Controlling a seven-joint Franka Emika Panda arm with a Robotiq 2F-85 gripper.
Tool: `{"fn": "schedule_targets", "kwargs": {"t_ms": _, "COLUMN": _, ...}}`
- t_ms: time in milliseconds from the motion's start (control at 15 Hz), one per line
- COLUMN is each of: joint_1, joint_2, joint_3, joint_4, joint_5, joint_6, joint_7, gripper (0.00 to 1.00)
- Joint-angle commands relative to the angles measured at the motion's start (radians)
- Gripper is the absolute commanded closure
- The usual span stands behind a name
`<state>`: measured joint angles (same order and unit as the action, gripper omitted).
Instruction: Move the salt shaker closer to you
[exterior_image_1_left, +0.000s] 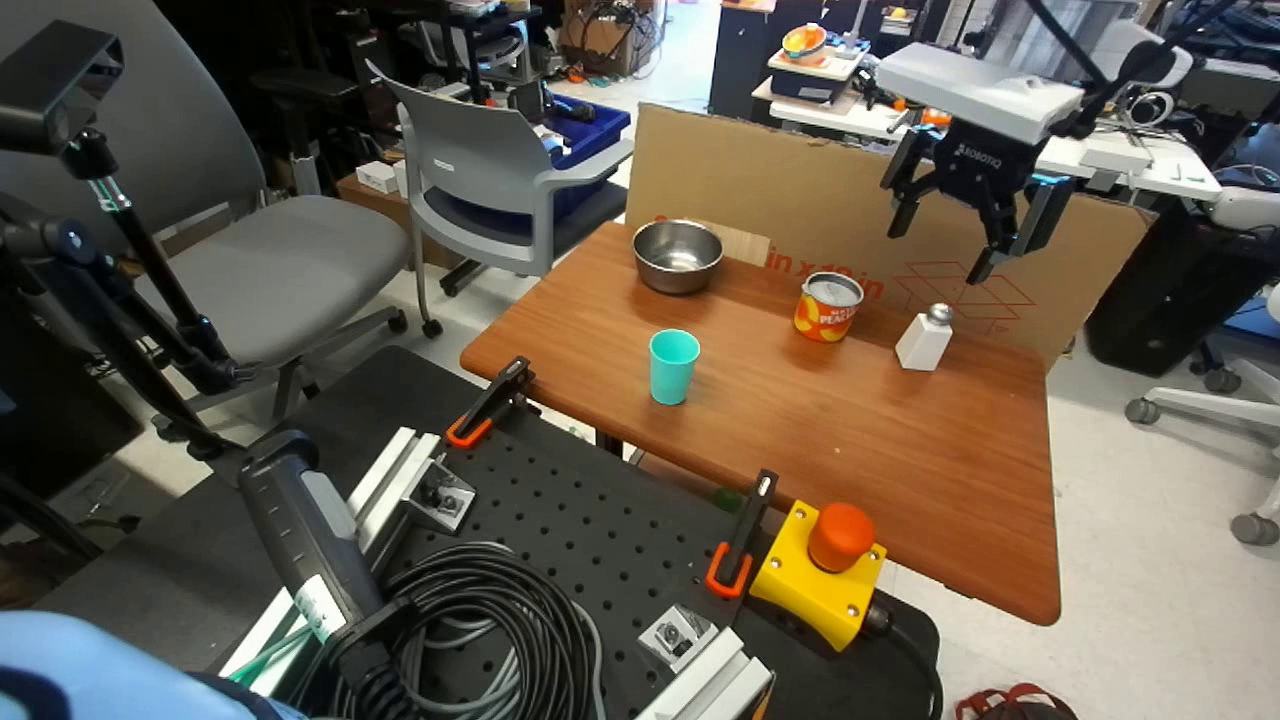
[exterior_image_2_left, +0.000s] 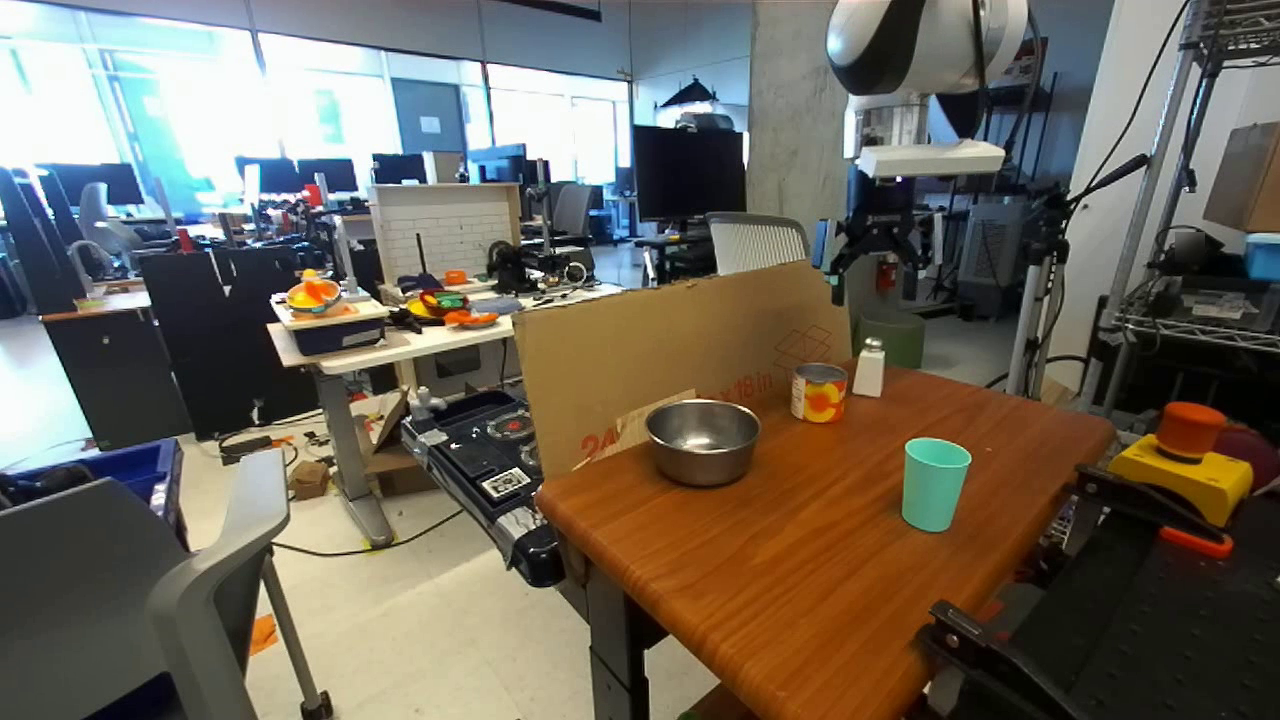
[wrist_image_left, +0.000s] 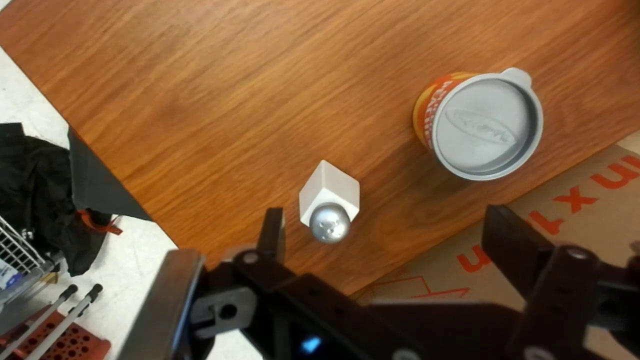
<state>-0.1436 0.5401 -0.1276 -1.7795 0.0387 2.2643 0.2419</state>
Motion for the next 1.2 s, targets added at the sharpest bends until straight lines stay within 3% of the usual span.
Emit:
{"fn": "schedule_targets", "kwargs": {"t_ms": 0, "joint_1": 0.002, "joint_2": 0.043, "joint_3": -0.016, "joint_4": 0.011, "joint_5": 0.041, "joint_6": 0.062, "joint_7": 0.059, "gripper": 0.0}}
{"fn": "schedule_targets", "kwargs": {"t_ms": 867, "joint_1": 0.035, "joint_2": 0.165, "joint_3": -0.069, "joint_4": 0.059, "joint_5": 0.026, "joint_6": 0.125, "joint_7": 0.242, "gripper": 0.01}}
{"fn": "schedule_targets", "kwargs": {"t_ms": 933, "joint_1": 0.036, "joint_2": 0.172, "joint_3": -0.069, "joint_4": 0.068, "joint_5": 0.028, "joint_6": 0.122, "joint_7": 0.248, "gripper": 0.25}}
{"fn": "schedule_targets", "kwargs": {"t_ms": 1000, "joint_1": 0.038, "joint_2": 0.178, "joint_3": -0.072, "joint_4": 0.078, "joint_5": 0.028, "joint_6": 0.12, "joint_7": 0.256, "gripper": 0.26}}
{"fn": "schedule_targets", "kwargs": {"t_ms": 1133, "joint_1": 0.043, "joint_2": 0.191, "joint_3": -0.077, "joint_4": 0.094, "joint_5": 0.026, "joint_6": 0.115, "joint_7": 0.271, "gripper": 0.41}}
